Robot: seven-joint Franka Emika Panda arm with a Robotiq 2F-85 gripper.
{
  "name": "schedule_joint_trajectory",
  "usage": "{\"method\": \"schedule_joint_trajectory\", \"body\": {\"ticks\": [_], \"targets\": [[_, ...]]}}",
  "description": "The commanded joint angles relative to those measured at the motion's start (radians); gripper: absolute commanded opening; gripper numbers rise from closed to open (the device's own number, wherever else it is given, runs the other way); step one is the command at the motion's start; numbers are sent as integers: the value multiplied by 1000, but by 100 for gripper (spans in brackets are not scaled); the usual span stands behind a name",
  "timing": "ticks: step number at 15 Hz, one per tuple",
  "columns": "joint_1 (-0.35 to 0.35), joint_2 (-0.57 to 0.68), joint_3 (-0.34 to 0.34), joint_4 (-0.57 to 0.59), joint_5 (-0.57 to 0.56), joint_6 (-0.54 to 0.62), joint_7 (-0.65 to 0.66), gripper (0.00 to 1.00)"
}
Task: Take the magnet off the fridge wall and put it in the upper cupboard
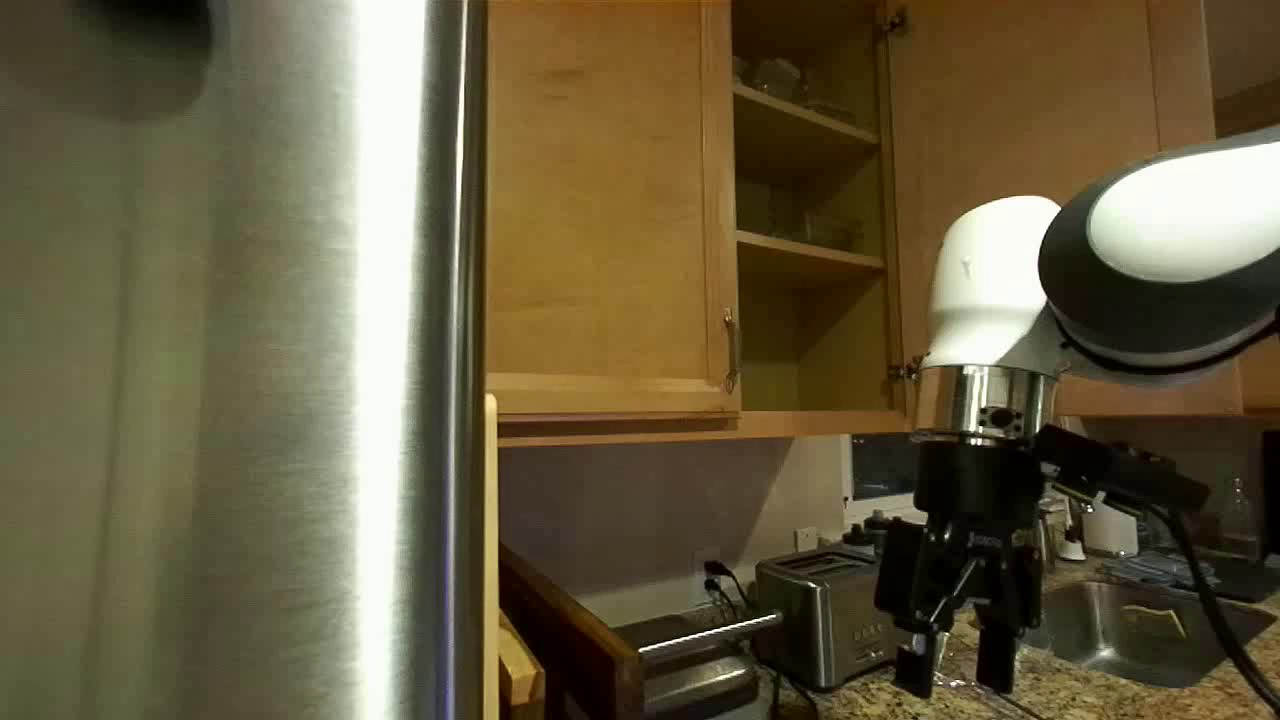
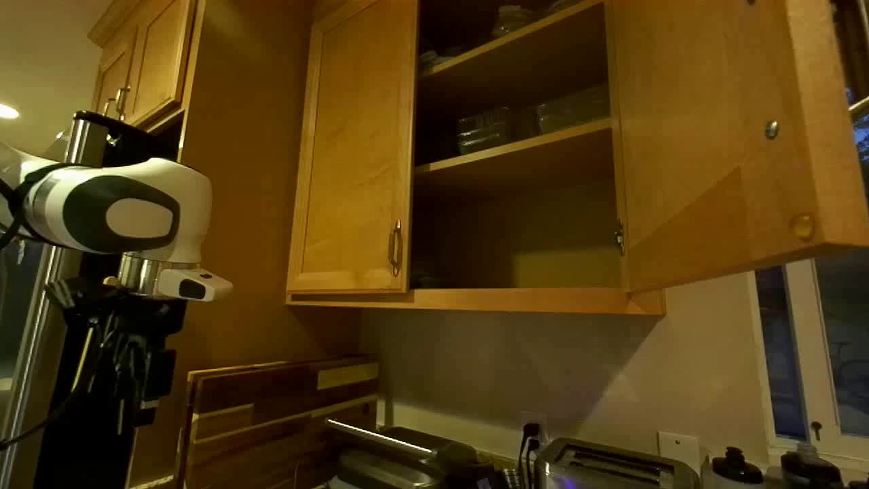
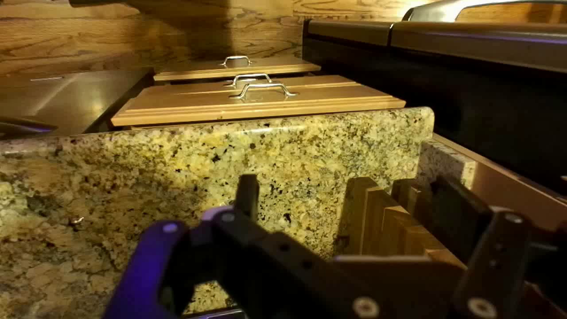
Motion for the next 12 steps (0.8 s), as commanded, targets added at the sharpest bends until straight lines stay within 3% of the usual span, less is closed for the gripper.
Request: {"method": "schedule_joint_trajectory", "body": {"ticks": [1,8,12], "targets": [[-5,-1,3,3,2,-4,-3,100],[-10,3,7,6,-5,4,-3,100],[-16,39,-2,54,-43,65,-72,100]]}}
